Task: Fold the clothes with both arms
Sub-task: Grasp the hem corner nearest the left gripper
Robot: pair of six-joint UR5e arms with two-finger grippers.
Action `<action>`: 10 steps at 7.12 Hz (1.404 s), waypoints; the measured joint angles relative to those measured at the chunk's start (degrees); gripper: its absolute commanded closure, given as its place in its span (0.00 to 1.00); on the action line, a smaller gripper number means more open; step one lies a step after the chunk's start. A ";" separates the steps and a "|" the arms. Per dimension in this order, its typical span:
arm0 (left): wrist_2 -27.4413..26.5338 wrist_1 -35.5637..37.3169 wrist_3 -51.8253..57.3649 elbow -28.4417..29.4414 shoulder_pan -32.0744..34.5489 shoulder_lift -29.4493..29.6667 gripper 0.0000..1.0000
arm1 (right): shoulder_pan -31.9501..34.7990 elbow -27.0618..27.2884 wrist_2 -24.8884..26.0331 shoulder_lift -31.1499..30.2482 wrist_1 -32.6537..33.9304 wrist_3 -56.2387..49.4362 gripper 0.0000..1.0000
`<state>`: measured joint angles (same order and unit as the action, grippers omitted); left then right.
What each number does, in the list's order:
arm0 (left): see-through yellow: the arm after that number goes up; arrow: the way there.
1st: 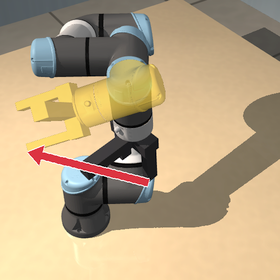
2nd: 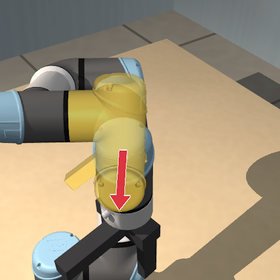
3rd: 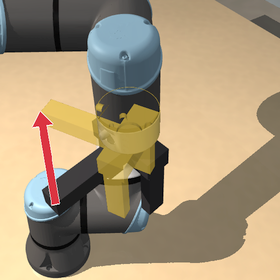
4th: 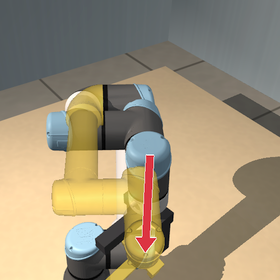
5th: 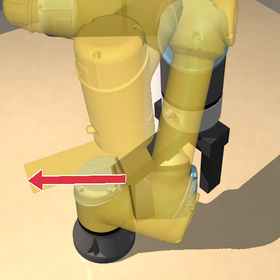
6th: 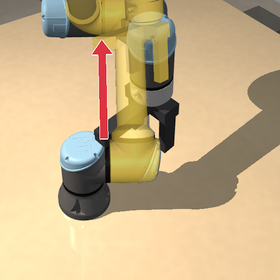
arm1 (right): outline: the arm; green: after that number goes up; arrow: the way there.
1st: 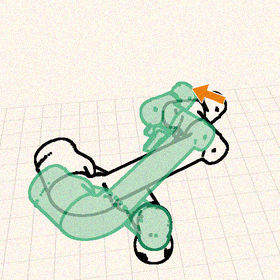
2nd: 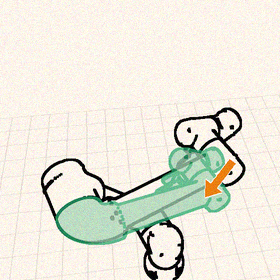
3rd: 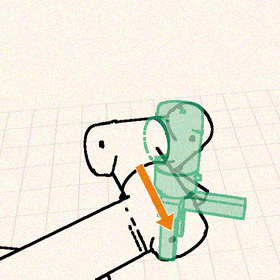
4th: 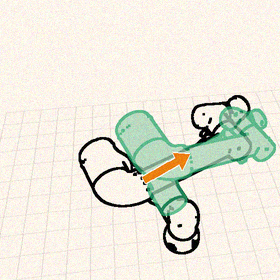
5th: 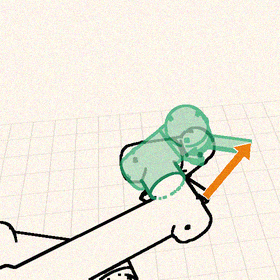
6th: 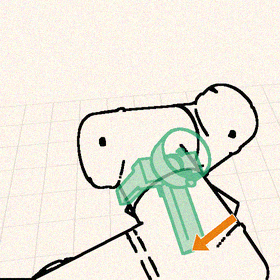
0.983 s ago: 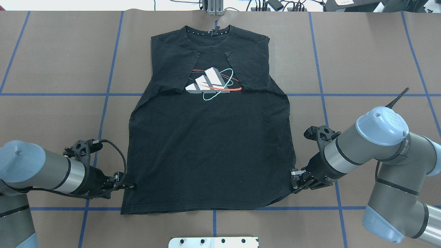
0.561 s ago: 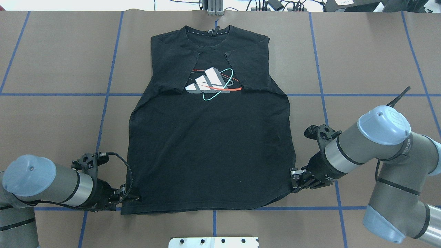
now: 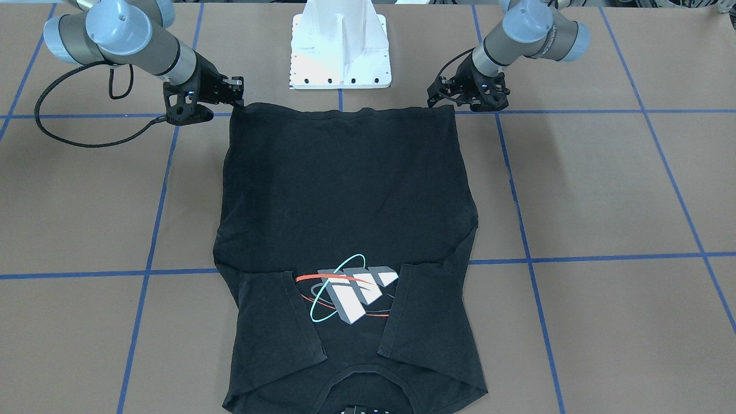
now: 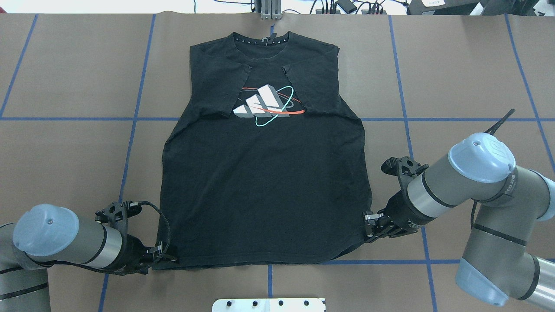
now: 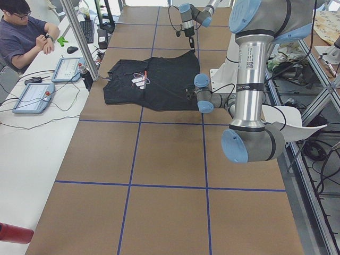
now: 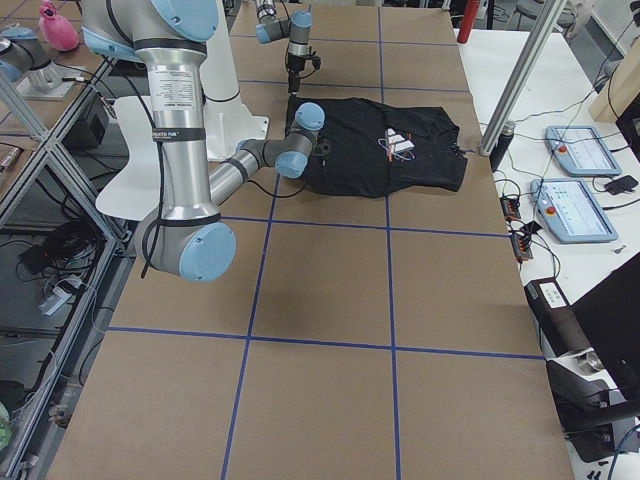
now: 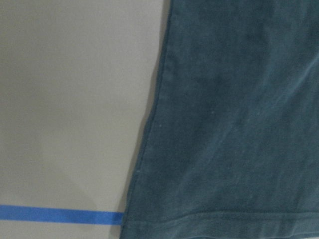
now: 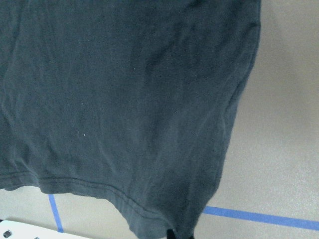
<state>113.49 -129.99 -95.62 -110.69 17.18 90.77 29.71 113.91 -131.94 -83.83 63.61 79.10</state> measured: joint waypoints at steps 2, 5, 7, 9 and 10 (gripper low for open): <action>-0.09 0.23 0.00 0.07 -0.26 0.04 0.10 | 0.01 -0.01 -0.08 0.04 0.02 0.00 1.00; -0.11 0.28 -0.06 0.90 -0.52 0.54 0.23 | 0.37 -0.01 -0.60 -0.02 0.03 0.00 1.00; -0.11 0.40 -0.09 1.30 -0.52 0.85 0.31 | 0.48 -0.06 -0.68 -0.02 0.03 0.00 1.00; -0.11 0.43 -0.38 1.33 -0.49 0.92 0.58 | 0.79 -0.09 -0.75 -0.05 0.03 0.00 1.00; -0.11 0.44 -1.02 1.23 -0.48 0.95 0.81 | 0.90 -0.09 -0.76 -0.08 0.03 0.00 1.00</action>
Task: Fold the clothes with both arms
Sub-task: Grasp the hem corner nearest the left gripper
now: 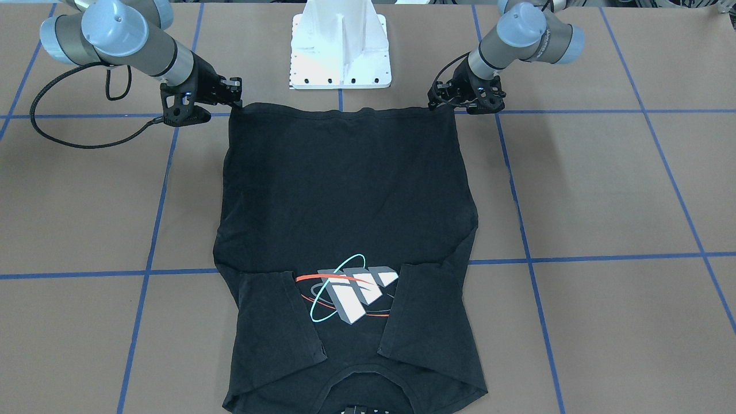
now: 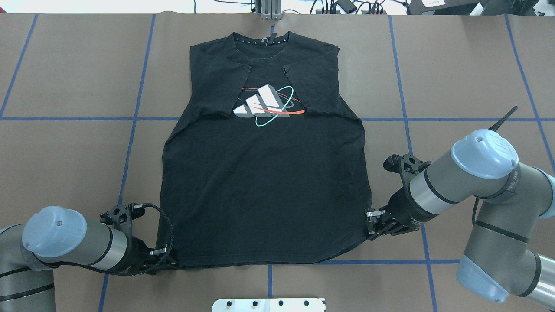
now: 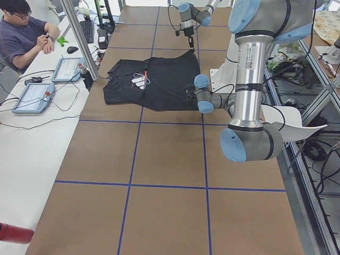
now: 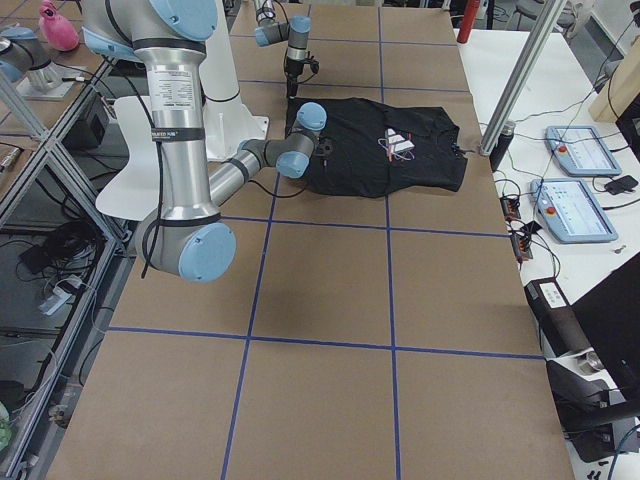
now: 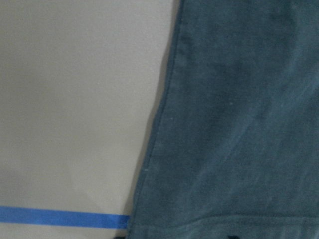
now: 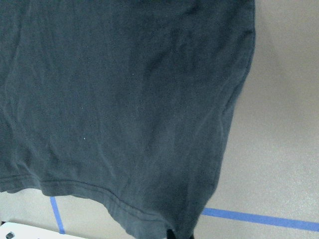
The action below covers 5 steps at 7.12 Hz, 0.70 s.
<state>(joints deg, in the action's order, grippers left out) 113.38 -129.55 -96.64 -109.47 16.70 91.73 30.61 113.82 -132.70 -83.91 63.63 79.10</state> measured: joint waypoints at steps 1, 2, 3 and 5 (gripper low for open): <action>0.00 0.00 -0.44 -0.13 0.00 0.02 1.00 | 0.03 -0.03 -0.01 -0.02 0.00 0.00 1.00; 0.00 0.00 -0.70 -0.25 0.03 0.03 1.00 | 0.06 -0.11 -0.01 -0.03 0.00 -0.02 1.00; 0.00 0.00 -1.28 -0.41 0.12 0.03 1.00 | 0.06 -0.22 0.00 -0.03 0.00 -0.06 1.00; 0.08 0.38 -3.38 -1.16 0.64 -0.12 1.00 | 0.13 -0.23 -0.79 -0.11 -0.06 -0.06 1.00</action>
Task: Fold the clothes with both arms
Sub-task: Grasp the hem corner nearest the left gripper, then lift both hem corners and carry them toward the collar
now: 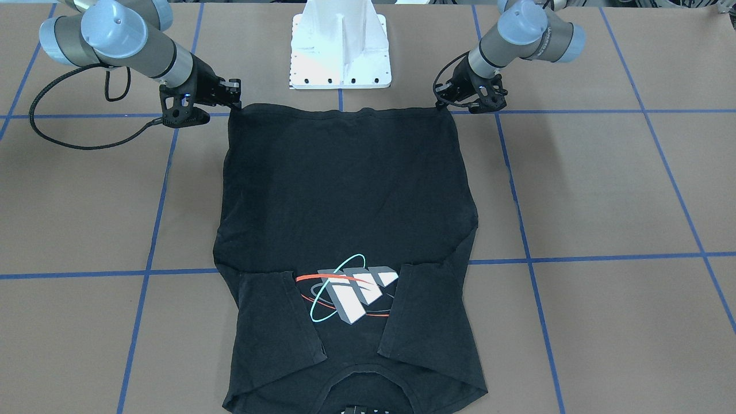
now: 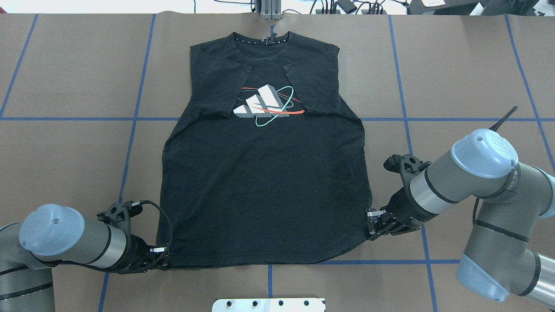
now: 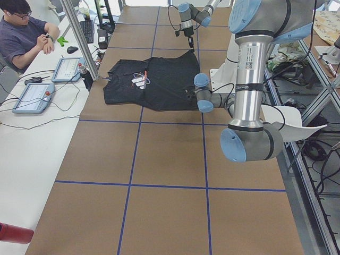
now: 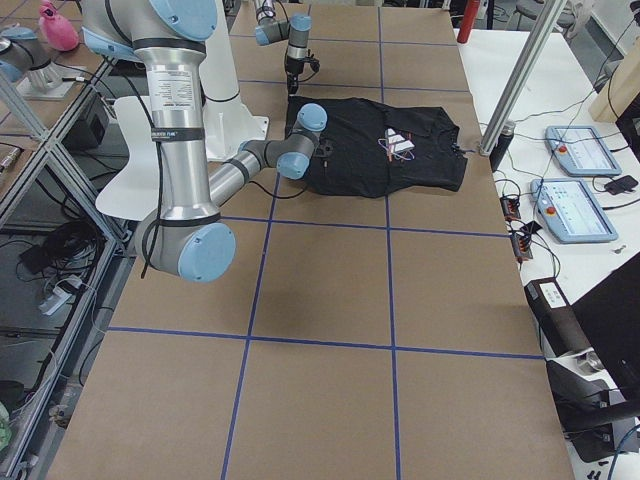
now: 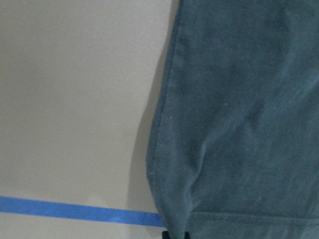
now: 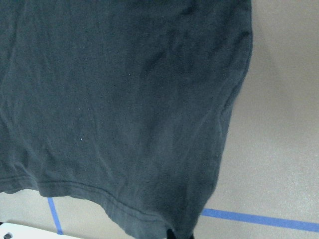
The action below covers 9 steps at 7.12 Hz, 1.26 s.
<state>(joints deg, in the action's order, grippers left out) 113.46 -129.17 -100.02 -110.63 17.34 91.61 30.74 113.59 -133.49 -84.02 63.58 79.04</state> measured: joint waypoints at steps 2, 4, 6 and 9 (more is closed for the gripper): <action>0.26 0.82 -0.52 -3.05 0.65 -0.66 1.00 | 0.74 0.77 -4.14 -0.47 -0.01 0.06 1.00; 0.63 1.50 -0.48 -6.53 0.74 -1.98 1.00 | 1.47 2.20 -9.59 -1.76 0.04 1.44 1.00; 0.93 1.60 -0.05 -10.86 0.48 -5.61 1.00 | 1.61 4.37 -15.01 -4.08 0.07 4.40 1.00; 3.66 1.55 0.09 -17.49 -0.50 -10.74 1.00 | 1.61 8.00 -17.84 -9.40 -0.22 6.04 1.00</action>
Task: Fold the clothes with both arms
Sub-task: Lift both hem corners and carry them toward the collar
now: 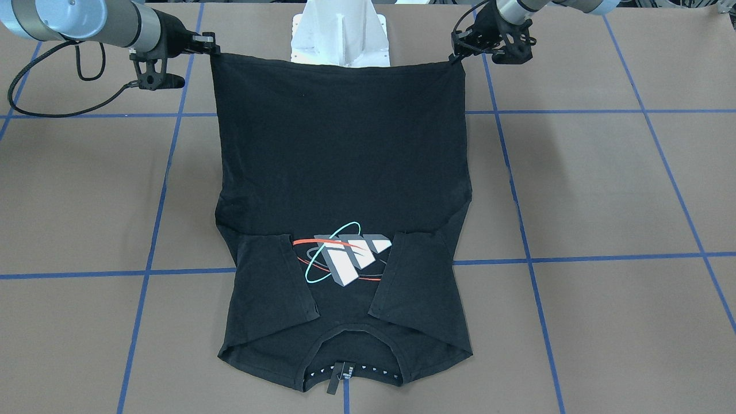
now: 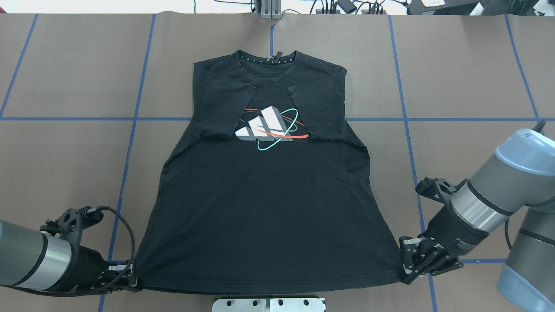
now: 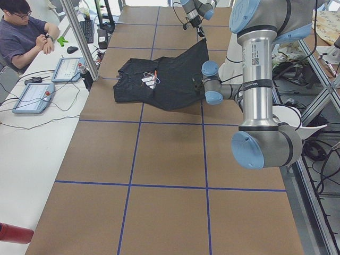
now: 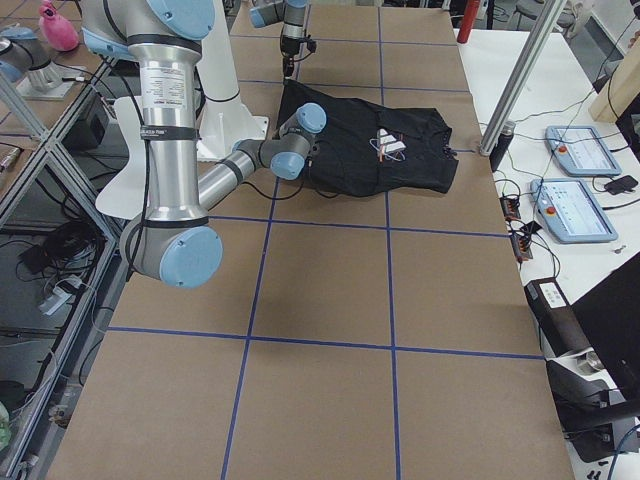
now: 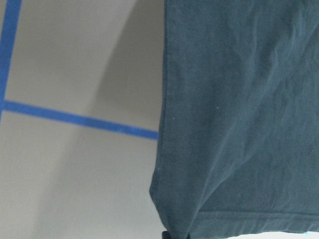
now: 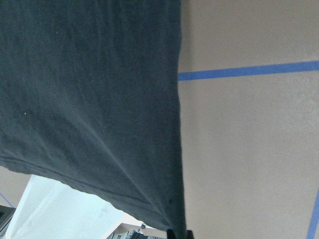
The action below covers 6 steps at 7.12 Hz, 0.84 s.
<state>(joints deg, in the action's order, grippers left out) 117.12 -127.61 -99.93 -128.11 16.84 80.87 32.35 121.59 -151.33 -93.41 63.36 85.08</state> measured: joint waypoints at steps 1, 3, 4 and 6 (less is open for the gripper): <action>0.60 0.02 -0.17 -1.00 -1.15 -0.30 1.00 | -0.01 1.07 -0.95 -2.38 -1.29 0.06 1.00; 2.62 0.15 -0.85 -3.27 -3.18 -0.42 1.00 | -0.04 1.70 -2.76 -6.47 -5.59 0.40 1.00; 3.64 0.21 -1.53 -4.17 -3.28 -0.34 1.00 | -0.12 1.63 -3.08 -7.08 -6.51 0.72 1.00; 4.53 0.26 -2.46 -4.58 -1.57 0.25 1.00 | 0.56 0.48 -3.15 -5.24 -7.00 1.02 1.00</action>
<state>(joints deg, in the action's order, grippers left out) 121.65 -127.36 -102.39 -132.70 15.27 81.12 32.91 122.07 -154.48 -98.65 56.36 86.09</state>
